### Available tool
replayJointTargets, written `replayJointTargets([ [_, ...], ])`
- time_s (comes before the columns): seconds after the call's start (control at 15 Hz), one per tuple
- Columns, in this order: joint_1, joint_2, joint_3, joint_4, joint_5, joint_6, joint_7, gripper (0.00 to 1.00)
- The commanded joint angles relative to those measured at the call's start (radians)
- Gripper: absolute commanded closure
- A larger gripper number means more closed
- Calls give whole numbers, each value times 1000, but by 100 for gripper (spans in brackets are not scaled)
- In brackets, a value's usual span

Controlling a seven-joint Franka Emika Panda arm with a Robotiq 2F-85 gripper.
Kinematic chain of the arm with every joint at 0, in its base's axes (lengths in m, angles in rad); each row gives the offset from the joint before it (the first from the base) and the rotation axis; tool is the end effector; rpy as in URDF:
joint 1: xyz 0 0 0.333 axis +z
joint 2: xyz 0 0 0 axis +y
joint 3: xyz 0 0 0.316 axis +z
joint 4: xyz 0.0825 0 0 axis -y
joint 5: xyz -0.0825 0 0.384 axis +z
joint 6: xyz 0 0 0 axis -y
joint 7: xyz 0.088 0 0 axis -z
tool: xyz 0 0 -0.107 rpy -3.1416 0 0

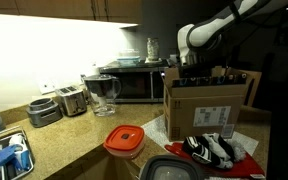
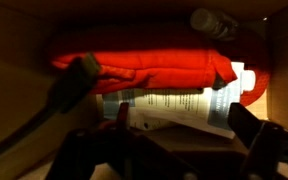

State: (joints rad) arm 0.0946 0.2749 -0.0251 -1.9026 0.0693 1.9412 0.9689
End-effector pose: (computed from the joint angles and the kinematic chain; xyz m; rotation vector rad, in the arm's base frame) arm 0.5865 0.0461 0.3391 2.7259 -1.3710 -0.3556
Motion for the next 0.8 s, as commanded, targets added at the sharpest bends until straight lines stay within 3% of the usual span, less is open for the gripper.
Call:
replayJointTargets([
  [0.0,-11,37,3,3,50,13,28,0],
  [0.73,25,44,24,-6,50,37,36,0],
])
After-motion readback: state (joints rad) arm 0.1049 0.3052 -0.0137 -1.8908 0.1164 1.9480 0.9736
